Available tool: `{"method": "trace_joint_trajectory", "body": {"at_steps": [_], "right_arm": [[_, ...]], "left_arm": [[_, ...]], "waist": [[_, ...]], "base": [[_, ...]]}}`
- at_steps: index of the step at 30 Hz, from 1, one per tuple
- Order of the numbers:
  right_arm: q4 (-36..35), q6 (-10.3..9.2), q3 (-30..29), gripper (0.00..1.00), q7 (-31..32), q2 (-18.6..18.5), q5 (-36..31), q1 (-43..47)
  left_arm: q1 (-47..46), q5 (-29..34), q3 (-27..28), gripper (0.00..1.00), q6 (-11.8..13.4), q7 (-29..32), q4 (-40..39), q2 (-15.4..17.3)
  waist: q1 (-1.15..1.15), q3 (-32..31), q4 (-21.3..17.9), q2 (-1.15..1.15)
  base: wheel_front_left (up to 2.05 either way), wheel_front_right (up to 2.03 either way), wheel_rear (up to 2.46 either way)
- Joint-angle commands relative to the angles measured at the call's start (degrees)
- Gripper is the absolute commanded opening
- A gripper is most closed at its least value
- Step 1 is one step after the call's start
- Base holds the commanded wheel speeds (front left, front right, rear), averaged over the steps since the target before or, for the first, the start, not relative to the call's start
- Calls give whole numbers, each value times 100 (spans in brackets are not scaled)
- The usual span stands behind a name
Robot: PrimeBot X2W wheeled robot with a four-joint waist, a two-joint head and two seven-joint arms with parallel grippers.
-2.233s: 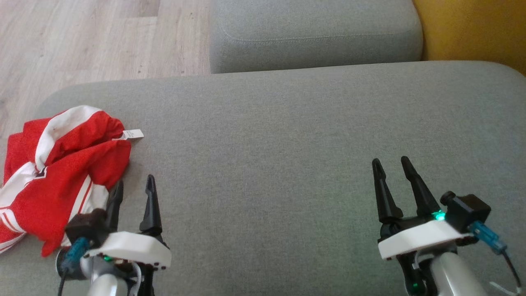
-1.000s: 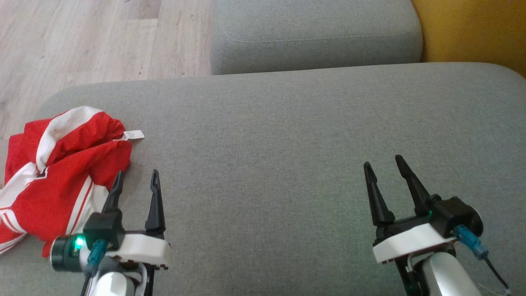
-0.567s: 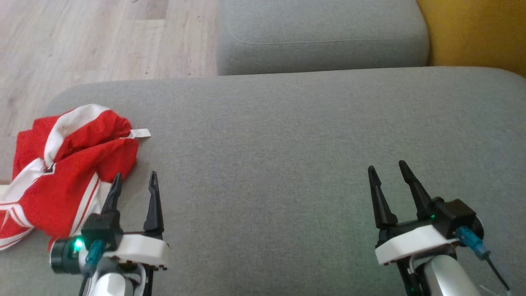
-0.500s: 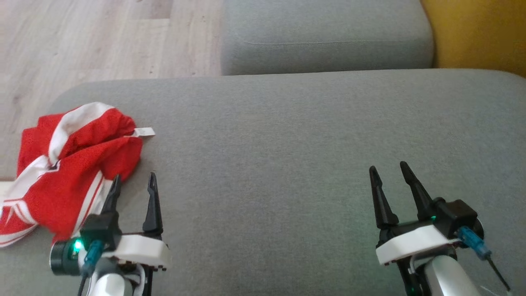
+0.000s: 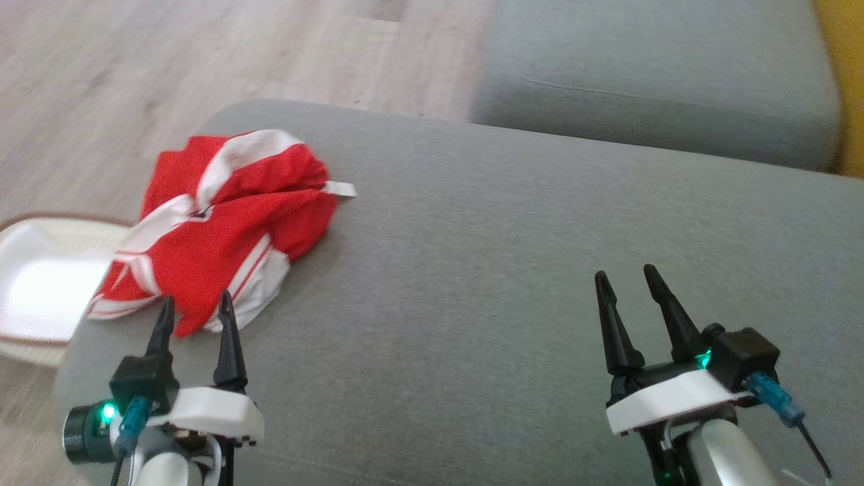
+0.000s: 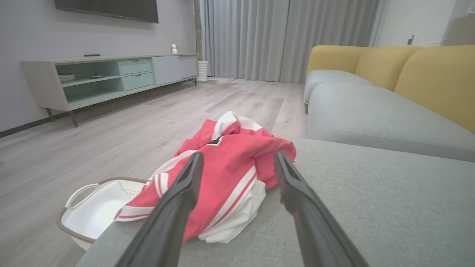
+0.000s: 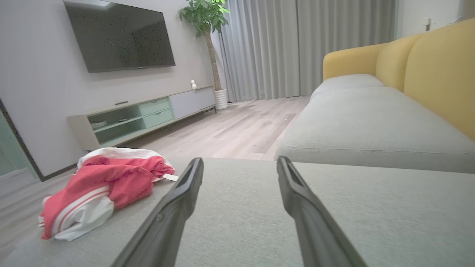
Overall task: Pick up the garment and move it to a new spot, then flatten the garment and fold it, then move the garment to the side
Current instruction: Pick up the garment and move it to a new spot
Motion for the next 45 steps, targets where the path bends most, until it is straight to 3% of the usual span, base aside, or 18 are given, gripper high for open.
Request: {"method": "trace_joint_trajectory", "body": {"at_steps": [1, 10, 17, 20, 23, 25, 31, 39, 45], "right_arm": [[-245, 44, 115, 100, -62, 3, 62, -216], [-291, 44, 201, 100, -62, 3, 199, -164], [-291, 44, 360, 100, -62, 4, 166, -222], [-282, 44, 402, 100, -62, 4, 163, -232], [-285, 44, 413, 100, -62, 4, 148, -229], [-297, 44, 388, 100, -62, 4, 111, -226], [-283, 44, 436, 100, -62, 4, 76, -293], [-280, 44, 511, 100, -62, -93, 34, -569], [-313, 44, 496, 100, -62, -225, 43, -756]], "left_arm": [[-244, -14, 203, 100, -14, -70, -183, 32], [-185, -36, 365, 100, -50, -70, -210, 40], [-146, -36, 461, 100, -69, -70, -231, 46], [-195, -106, 481, 100, -154, -70, -296, 39], [-411, -362, 516, 100, -412, -28, -137, 84], [-734, -589, 544, 100, -624, 375, 71, 175], [-1900, -958, 658, 100, -852, 2030, 717, 692], [-2937, -1659, 636, 100, -1123, 3569, 2106, 1175], [-3276, -2014, 419, 100, -1186, 4048, 3027, 1509]], "waist": [[0, 0, 365, 0], [0, 0, 1139, 0], [0, 45, 1267, 0], [0, 45, 1267, 0], [0, 35, 1256, 0], [0, 51, 1226, 0], [0, 240, 892, 0], [0, 711, 22, 0], [0, 1042, -601, 0]], "base": [[0, 0, 0], [0, 0, 0], [0, 0, 0], [0, 0, 0], [0, 0, 0], [0, 0, 0], [0, 0, 0], [0, 0, 0], [0, 0, 0]]}}
